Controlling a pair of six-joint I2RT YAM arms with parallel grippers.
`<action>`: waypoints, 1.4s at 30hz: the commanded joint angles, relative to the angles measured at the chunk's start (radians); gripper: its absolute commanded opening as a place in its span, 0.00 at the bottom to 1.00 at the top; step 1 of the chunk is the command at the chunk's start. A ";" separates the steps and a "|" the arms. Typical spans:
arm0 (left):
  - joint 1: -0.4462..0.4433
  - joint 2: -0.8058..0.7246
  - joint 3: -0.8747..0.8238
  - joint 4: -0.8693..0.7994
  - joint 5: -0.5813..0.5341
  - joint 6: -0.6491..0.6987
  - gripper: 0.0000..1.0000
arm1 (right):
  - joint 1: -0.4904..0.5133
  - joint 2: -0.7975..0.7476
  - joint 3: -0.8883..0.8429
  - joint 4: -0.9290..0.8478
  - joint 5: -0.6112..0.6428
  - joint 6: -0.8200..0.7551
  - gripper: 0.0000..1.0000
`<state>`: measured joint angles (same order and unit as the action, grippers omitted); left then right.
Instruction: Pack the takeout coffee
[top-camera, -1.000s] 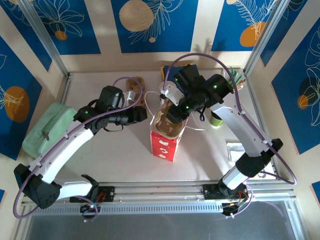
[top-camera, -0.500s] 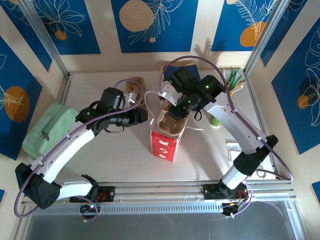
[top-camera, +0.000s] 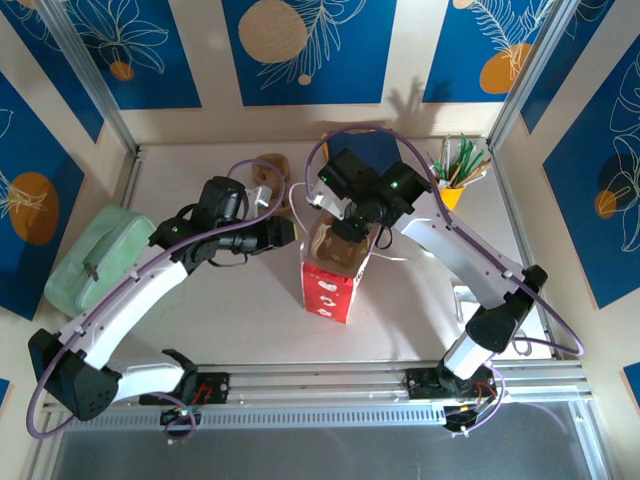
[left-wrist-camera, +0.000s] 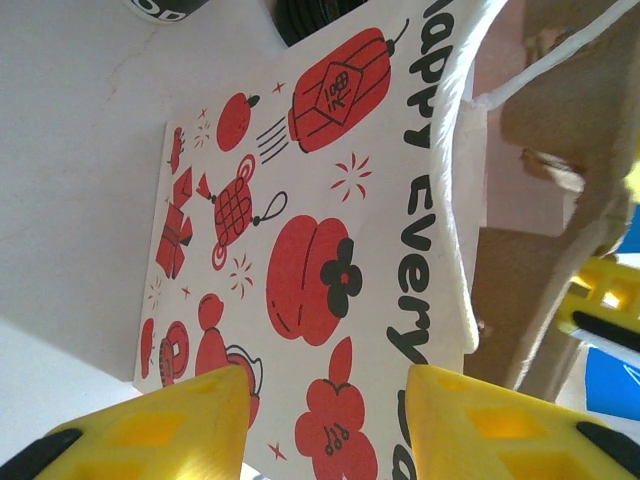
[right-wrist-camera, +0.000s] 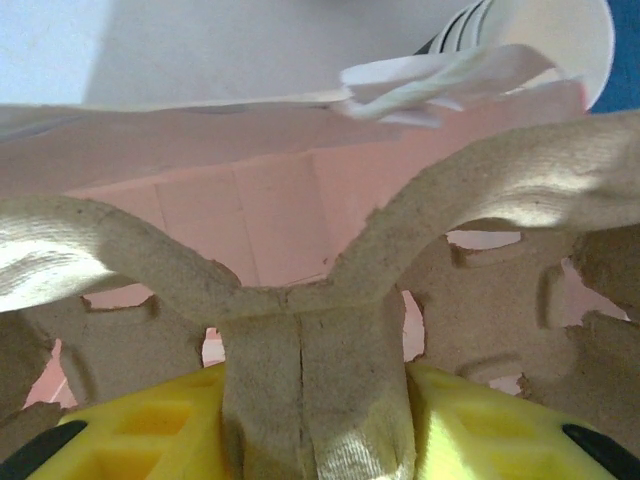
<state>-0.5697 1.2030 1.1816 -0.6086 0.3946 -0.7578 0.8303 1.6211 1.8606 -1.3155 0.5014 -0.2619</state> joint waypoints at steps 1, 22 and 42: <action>0.018 -0.029 -0.020 0.018 0.027 -0.014 0.45 | 0.018 -0.012 -0.018 0.014 0.015 0.001 0.43; 0.062 -0.059 -0.053 0.001 0.033 -0.014 0.46 | 0.052 0.026 0.003 -0.081 -0.105 0.073 0.42; 0.073 -0.080 -0.062 0.006 0.060 -0.018 0.46 | 0.015 0.031 -0.089 -0.035 -0.207 0.042 0.42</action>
<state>-0.5076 1.1515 1.1301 -0.6071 0.4248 -0.7780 0.8551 1.6421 1.7847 -1.3651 0.3359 -0.2062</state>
